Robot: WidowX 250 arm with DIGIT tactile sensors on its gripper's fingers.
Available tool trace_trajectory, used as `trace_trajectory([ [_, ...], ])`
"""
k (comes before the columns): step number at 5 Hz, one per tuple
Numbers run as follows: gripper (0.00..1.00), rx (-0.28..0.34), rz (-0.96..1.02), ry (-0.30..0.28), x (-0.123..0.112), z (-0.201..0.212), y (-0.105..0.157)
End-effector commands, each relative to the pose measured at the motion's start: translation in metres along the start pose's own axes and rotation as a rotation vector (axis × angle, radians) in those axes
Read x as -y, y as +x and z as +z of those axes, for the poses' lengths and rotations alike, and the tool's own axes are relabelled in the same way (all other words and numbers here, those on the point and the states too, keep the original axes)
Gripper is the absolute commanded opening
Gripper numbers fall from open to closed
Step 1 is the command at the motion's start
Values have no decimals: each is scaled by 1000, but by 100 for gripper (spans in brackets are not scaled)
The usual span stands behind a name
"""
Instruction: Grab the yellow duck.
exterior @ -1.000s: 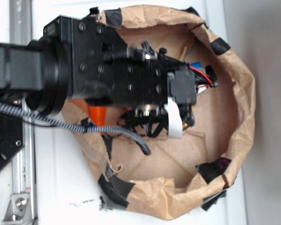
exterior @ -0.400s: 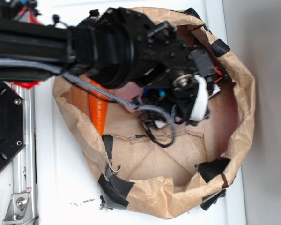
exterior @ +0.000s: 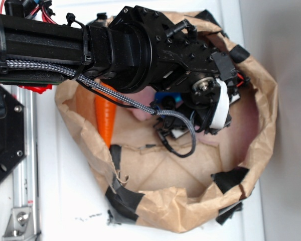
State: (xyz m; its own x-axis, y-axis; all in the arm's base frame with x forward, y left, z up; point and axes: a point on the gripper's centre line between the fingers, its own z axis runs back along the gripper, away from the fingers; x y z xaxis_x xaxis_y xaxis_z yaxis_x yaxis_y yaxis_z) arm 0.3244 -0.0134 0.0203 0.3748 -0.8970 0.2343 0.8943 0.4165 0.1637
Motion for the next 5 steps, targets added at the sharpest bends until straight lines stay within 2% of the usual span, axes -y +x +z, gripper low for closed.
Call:
trace_trajectory([
  [1, 0, 0, -22, 92, 5, 43, 16],
  [2, 0, -28, 67, 181, 8, 92, 26],
  [3, 0, -56, 250, 173, 9, 134, 34],
  [4, 0, -197, 445, 131, 10, 140, 44],
  [5, 0, -227, 549, 121, 18, 149, 35],
])
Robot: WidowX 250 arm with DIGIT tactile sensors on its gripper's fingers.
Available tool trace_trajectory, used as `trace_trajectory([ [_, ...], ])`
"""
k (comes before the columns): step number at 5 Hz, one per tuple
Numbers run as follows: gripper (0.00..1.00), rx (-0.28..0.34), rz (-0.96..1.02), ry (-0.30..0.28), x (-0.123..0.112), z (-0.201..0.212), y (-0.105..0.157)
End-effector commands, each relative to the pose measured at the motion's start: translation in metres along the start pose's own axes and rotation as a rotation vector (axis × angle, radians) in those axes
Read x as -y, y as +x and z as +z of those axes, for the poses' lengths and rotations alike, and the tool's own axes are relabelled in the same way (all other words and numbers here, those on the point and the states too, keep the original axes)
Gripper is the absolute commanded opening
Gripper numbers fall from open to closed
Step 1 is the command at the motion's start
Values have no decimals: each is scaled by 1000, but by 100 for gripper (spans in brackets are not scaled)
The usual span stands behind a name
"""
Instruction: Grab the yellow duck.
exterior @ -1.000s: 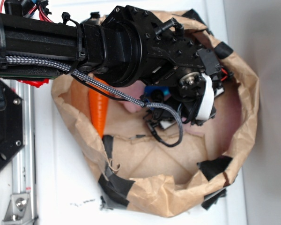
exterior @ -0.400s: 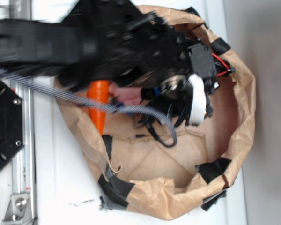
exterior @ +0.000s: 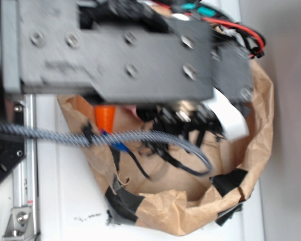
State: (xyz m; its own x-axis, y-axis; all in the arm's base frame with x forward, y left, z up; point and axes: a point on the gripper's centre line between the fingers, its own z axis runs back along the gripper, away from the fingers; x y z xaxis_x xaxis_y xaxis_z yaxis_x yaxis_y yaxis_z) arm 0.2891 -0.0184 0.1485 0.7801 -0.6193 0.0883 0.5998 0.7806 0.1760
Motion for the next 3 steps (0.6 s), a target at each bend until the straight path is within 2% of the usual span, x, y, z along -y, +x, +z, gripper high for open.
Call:
trace_trajectory([
  [1, 0, -37, 175, -7, 4, 16, -7],
  [3, 0, -31, 206, -50, 7, 4, -19],
])
